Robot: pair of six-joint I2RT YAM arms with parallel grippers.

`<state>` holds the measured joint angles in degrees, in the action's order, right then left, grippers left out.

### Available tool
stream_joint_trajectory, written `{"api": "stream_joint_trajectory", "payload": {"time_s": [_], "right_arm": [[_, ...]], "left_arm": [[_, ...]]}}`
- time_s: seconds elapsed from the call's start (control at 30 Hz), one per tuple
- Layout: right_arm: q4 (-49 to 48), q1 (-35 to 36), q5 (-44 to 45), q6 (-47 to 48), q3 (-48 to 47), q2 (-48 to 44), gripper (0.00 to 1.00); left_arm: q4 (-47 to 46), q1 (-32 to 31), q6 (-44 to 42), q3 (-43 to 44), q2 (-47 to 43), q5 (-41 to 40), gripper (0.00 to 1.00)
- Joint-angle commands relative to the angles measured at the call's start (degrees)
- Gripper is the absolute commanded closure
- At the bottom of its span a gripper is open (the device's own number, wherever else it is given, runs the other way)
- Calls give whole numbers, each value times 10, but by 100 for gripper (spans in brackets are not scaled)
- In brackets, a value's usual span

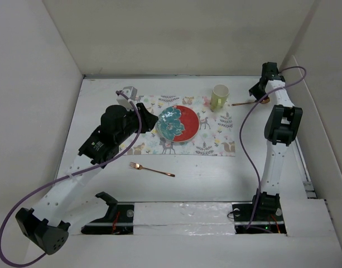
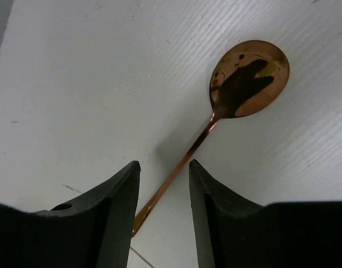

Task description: Set the dinner table for one person

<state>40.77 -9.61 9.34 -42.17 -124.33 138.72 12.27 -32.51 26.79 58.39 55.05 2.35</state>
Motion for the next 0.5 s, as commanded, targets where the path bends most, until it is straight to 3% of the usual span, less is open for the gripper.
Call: {"api": "stream_joint_trajectory", "payload": {"time_s": [0.0,0.47], "right_arm": [[94,3,43,-14,-71,7,53],[142,8,95,-53,-43,23,53]], "left_arm": [[-30,2,-8,-17,-25,-7,73],[-13,2,-37,-24,-47,-48,72]]}}
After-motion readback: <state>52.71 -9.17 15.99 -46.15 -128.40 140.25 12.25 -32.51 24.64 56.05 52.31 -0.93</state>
